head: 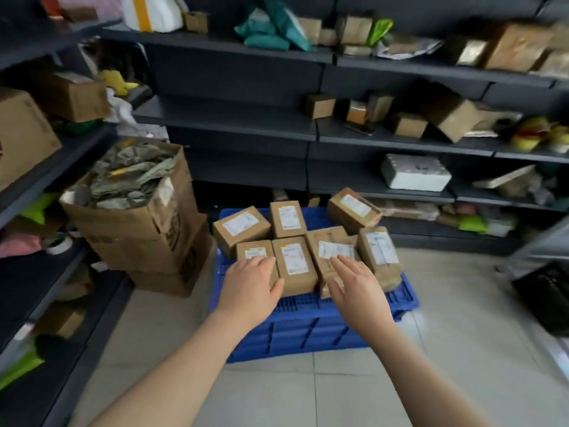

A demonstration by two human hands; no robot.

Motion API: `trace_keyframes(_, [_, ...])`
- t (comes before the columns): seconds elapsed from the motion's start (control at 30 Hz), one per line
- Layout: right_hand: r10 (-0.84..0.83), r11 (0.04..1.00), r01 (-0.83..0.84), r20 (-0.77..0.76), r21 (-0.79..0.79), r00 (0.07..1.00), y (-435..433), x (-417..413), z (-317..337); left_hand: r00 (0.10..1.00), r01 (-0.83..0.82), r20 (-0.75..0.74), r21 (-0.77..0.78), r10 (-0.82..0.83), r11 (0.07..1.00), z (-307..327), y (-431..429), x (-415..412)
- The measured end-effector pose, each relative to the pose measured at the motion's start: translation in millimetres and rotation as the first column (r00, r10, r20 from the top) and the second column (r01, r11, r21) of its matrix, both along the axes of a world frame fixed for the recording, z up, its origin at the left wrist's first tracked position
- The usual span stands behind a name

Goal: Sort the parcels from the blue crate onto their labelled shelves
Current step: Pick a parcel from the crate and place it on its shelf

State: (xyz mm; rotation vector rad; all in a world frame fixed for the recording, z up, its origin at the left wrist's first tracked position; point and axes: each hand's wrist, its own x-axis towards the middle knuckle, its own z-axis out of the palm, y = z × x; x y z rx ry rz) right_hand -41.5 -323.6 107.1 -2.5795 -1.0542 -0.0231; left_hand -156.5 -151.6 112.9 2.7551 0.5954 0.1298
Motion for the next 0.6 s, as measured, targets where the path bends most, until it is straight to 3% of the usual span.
trace_keyframes(0.27, [-0.197,0.980,0.197,-0.137,-0.011,0.971,-89,98,-19,0.991,0.066,-0.111,-0.063,-0.073,0.996,-27,-65,110])
trace_keyframes(0.6, [-0.328,0.942,0.336,-0.281,-0.020,0.902,-96,196,-66,0.956,0.132,-0.245,-0.134,-0.162,0.982,-85,-58,225])
